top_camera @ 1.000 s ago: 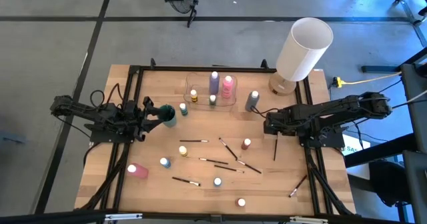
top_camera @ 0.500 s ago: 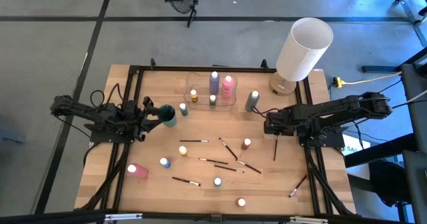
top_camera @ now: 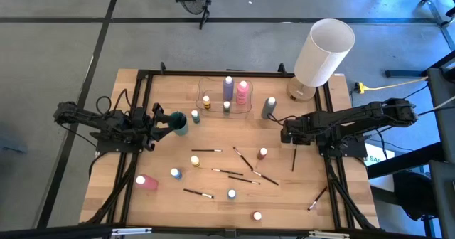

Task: Pick & Place Paint Supplies
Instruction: Put the black paint brush into the green cup

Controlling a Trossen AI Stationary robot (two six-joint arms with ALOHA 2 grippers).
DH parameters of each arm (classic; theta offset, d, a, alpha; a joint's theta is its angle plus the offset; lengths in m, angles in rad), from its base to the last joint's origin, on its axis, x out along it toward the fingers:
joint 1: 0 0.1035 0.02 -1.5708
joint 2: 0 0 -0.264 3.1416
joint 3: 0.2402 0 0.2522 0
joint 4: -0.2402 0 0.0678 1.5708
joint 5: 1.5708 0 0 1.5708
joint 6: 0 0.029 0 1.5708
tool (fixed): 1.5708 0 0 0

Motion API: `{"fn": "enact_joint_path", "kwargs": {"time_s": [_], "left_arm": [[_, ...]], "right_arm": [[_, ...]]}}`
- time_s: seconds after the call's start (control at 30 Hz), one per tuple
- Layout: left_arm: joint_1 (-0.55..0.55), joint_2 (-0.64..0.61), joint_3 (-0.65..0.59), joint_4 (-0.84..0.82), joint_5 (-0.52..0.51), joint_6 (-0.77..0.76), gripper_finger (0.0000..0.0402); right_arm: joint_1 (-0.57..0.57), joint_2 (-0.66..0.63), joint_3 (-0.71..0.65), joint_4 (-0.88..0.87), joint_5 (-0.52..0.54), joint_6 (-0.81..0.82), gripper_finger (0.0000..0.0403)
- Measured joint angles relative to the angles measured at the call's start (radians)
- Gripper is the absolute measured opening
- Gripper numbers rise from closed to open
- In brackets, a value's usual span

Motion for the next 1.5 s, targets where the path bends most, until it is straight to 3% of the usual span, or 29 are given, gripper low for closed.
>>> {"fn": "enact_joint_path", "kwargs": {"time_s": [0.27,1.5], "left_arm": [[0.000,0.000,0.000,0.000,0.000,0.000,0.0196],[0.000,0.000,0.000,0.000,0.000,0.000,0.0196]], "right_arm": [[0.000,0.000,0.000,0.000,0.000,-0.023,0.0004],[0.005,0.003,0.056,-0.085,0.006,-0.094,0.0000]]}}
